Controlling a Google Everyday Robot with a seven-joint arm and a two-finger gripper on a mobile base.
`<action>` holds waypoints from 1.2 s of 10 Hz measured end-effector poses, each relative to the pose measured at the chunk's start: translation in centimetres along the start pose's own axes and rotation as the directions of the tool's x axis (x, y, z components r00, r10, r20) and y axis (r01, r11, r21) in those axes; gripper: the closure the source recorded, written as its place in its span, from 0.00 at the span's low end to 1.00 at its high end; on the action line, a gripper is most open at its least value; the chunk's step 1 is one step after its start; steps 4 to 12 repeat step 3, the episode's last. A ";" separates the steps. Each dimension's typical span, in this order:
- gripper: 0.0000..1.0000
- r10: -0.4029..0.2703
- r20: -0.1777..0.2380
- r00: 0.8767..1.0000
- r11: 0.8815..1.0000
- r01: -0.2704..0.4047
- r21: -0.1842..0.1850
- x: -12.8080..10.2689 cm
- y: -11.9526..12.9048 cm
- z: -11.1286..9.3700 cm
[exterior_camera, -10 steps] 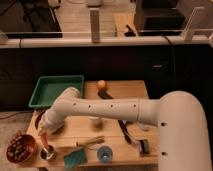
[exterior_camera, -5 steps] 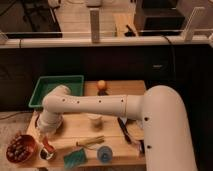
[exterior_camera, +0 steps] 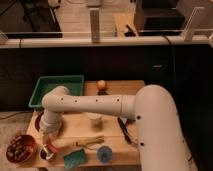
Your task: Place pepper in metal cup
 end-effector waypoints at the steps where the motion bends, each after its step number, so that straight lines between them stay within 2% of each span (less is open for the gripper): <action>1: 0.98 -0.001 0.014 1.000 1.000 0.001 0.009 -0.1 0.0 -0.1; 3: 0.98 -0.003 0.025 1.000 1.000 0.002 0.024 -0.6 -0.4 -0.4; 12: 0.98 -0.003 0.025 1.000 1.000 0.002 0.024 -0.6 -0.4 -0.4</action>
